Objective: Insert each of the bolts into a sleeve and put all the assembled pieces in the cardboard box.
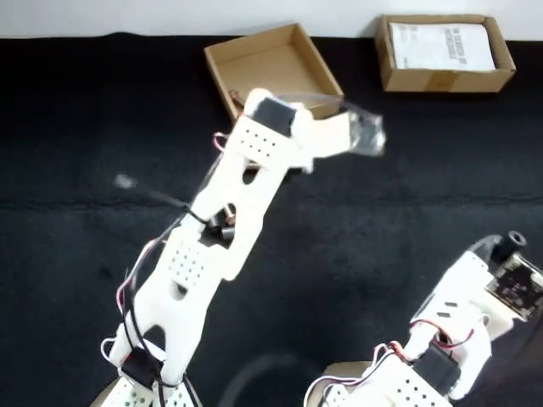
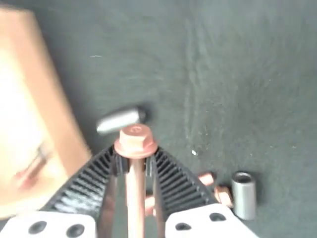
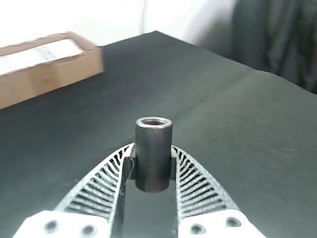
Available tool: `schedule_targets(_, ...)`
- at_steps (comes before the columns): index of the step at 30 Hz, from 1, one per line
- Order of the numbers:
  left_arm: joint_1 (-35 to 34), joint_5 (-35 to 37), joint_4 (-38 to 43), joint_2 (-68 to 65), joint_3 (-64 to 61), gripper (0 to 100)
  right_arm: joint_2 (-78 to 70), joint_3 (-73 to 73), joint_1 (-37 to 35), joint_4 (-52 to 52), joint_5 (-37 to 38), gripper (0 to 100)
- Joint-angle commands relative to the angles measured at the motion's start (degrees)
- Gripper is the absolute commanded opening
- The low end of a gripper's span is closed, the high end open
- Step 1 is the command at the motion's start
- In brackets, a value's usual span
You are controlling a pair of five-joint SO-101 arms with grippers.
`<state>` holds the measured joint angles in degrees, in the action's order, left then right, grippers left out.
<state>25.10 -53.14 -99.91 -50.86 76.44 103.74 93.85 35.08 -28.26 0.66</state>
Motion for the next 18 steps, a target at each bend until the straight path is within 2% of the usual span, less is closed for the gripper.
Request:
schedule_targets(1,2.24,8.44,-0.53,14.55,1.01,1,1.10,-0.22,-6.99,1.10,-4.13,0.8)
schedule_targets(5,1.45,8.88,-0.53,21.85,0.84,1,1.10,-0.40,-17.19,1.10,-10.20,0.8)
schedule_targets(8,-2.33,8.88,-0.62,25.89,1.27,1,1.19,-0.84,-24.40,1.10,-14.24,0.8)
schedule_targets(12,-7.78,10.64,-0.62,35.21,1.01,1,1.19,-1.01,-33.63,1.10,-15.30,0.8)
schedule_targets(18,-12.62,35.08,-1.05,51.65,0.84,1,1.19,-3.21,-43.91,1.01,-15.21,0.8)
